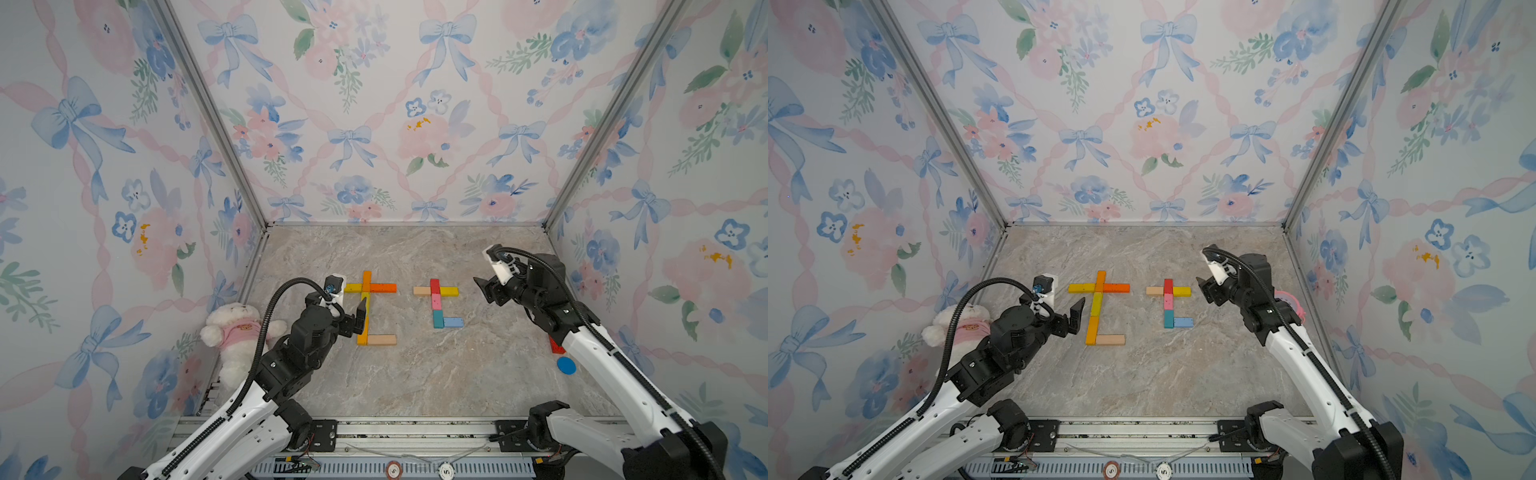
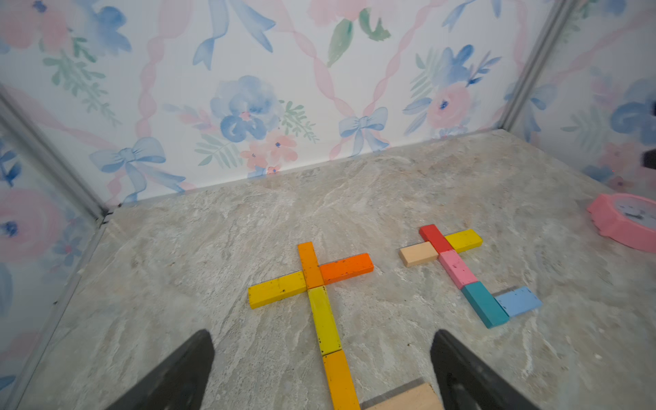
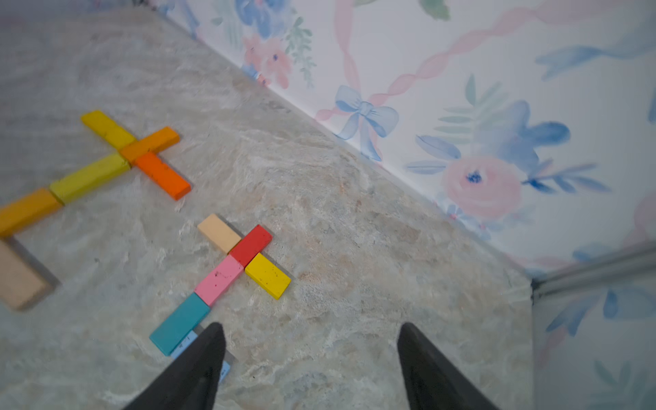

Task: Assemble the letter t with building blocks
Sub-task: Reset both arms

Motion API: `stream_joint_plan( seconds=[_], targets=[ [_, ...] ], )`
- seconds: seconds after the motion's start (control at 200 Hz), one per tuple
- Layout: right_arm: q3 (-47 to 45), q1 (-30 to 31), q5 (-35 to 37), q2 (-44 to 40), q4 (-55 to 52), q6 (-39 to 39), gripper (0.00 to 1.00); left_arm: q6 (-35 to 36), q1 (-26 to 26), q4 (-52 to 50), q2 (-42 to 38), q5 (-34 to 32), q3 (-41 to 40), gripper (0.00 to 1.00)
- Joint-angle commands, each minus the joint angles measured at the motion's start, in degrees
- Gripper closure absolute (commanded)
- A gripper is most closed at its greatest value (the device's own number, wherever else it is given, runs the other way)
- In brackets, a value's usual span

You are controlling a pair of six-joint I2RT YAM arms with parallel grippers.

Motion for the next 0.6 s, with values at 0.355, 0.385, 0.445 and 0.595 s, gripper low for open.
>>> stream_joint_plan(
  seconds=[0.355,0.385,0.445,0.595],
  targets=[
    [-25.5,-12.6,16.4,-17.7,20.0,23.2,0.04,-5.4,14.0,29.0,20.7,-27.1,-11.7,0.02],
    [-26.7,-13.2,16.6,-16.3,21.9,22.3,0.04,-3.9,15.3,32.0,23.0,-26.2,-12.3,0.02],
    [-29.1,-13.4,18.9,-13.2,27.6,23.9,0.04,0.5,17.5,40.9,27.8,-24.2,-14.4,0.02],
    [-35.1,-12.5,22.0,-0.6,47.4,24.1,0.04,10.3,19.6,63.7,36.8,-19.7,-19.7,0.02]
  ],
)
